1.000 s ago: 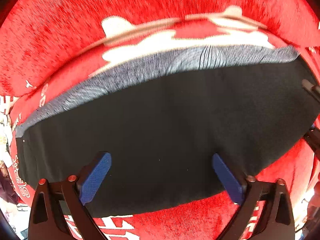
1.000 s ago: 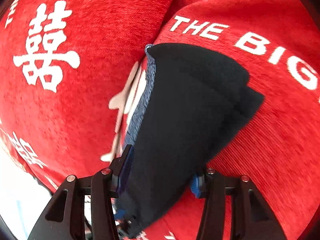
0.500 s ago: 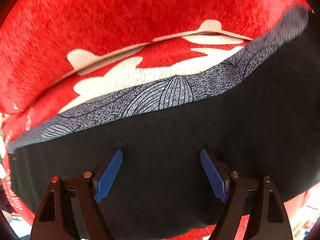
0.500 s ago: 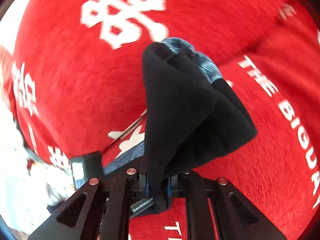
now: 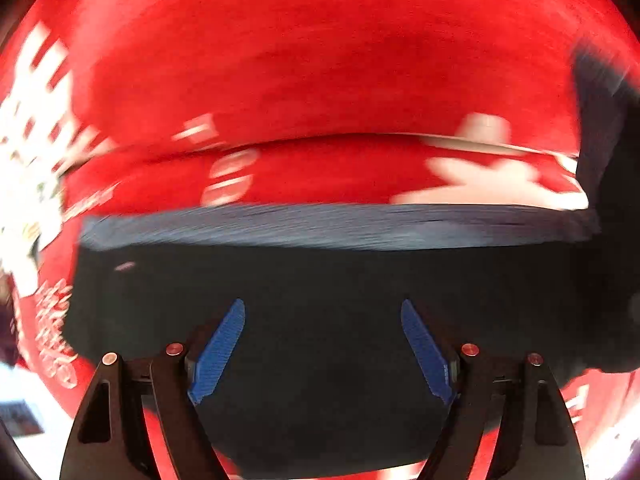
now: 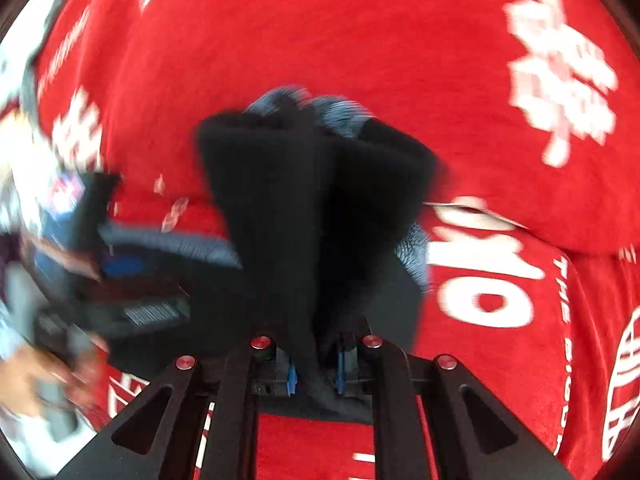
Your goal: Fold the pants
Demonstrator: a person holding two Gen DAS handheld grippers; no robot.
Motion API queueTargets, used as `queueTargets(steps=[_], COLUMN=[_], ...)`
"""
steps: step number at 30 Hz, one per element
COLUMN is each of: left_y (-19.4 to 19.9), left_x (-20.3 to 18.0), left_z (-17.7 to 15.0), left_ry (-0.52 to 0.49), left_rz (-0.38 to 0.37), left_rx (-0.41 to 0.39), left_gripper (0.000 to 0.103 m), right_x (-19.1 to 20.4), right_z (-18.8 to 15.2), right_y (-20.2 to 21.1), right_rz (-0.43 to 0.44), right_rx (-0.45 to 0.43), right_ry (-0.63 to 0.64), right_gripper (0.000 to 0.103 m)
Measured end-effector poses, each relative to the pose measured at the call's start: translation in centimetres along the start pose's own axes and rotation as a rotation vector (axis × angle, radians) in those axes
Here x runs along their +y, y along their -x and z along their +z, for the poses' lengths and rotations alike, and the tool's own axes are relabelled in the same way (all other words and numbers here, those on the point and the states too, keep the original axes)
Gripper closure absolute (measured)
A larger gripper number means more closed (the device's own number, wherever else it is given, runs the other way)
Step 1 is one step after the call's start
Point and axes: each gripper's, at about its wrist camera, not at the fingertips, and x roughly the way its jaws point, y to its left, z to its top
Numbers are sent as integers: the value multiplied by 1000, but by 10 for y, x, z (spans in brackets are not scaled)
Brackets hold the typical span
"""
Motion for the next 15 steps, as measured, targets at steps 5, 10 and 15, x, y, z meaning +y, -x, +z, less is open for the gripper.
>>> queueTargets(steps=[5, 10, 15], left_y=[-14, -17, 0], left_x=[75, 103, 79], left_z=[-13, -24, -16], left_ry=[72, 103, 40], left_rz=[58, -8, -205], left_rx=[63, 82, 79], left_gripper=[21, 21, 21], right_x=[91, 132, 130], right_z=[-27, -44, -42], right_y=[-87, -85, -34], right_rz=[-139, -330, -13], right_rx=[167, 166, 165], right_ry=[230, 380, 227], right_gripper=[69, 58, 55])
